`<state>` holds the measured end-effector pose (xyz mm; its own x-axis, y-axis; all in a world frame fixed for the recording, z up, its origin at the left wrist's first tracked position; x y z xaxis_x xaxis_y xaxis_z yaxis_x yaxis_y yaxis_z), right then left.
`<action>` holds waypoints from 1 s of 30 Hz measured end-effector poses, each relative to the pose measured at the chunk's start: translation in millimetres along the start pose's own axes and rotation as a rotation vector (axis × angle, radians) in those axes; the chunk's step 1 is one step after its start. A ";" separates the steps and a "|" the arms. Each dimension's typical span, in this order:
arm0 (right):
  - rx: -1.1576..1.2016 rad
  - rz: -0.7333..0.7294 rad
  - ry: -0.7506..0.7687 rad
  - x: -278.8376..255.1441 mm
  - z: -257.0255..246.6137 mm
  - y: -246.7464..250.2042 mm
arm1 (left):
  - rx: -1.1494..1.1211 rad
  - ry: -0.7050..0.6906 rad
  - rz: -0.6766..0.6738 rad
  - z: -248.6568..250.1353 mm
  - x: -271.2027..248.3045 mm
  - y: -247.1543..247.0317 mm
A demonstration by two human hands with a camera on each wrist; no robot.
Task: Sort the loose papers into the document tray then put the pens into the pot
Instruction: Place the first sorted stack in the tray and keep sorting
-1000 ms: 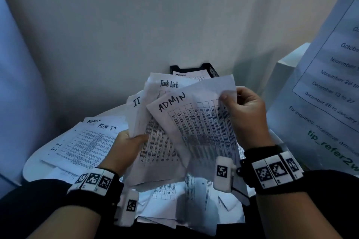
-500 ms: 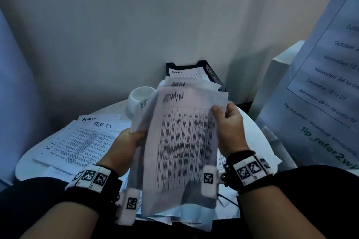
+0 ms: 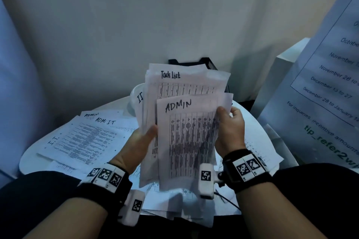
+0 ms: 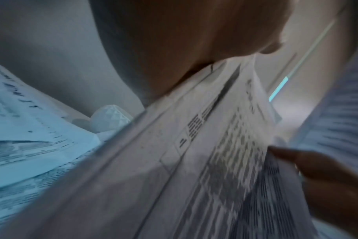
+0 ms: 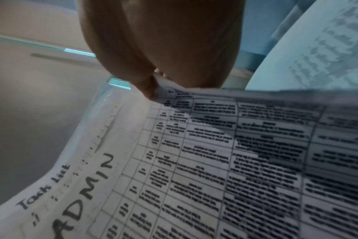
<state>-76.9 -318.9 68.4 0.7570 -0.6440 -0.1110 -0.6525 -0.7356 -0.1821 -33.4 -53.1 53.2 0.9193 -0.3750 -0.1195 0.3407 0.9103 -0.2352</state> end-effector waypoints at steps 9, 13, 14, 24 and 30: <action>-0.129 -0.079 0.434 -21.8 -63.2 -18.0 | 0.120 -0.206 0.258 22.7 -4.3 17.9; -0.308 -0.177 0.393 -12.0 -39.9 -16.9 | 0.063 -0.224 0.244 18.2 -2.4 21.9; -0.371 -0.219 0.335 -8.6 -24.2 -16.7 | 0.071 -0.213 0.234 14.6 -1.7 22.1; -0.276 -0.099 0.354 -19.8 -25.8 -16.0 | 0.066 -0.238 0.228 15.7 0.0 19.7; -0.276 -0.142 0.192 -12.2 17.8 -8.2 | 0.103 -0.112 0.169 5.0 12.5 34.3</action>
<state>-80.1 -301.3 53.9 0.8372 -0.5400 0.0866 -0.5464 -0.8326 0.0909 -9.3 -25.7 48.5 0.9791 -0.1994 -0.0399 0.1933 0.9737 -0.1205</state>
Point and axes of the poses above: each hand's wrist, its own x-axis towards the middle knuckle, its own y-axis out of the back of the hand, z = x × y, the point moved 10 cm from there along x, towards the middle knuckle, and after that the axes turned 11 degrees about -x, right-handed, at the moved point
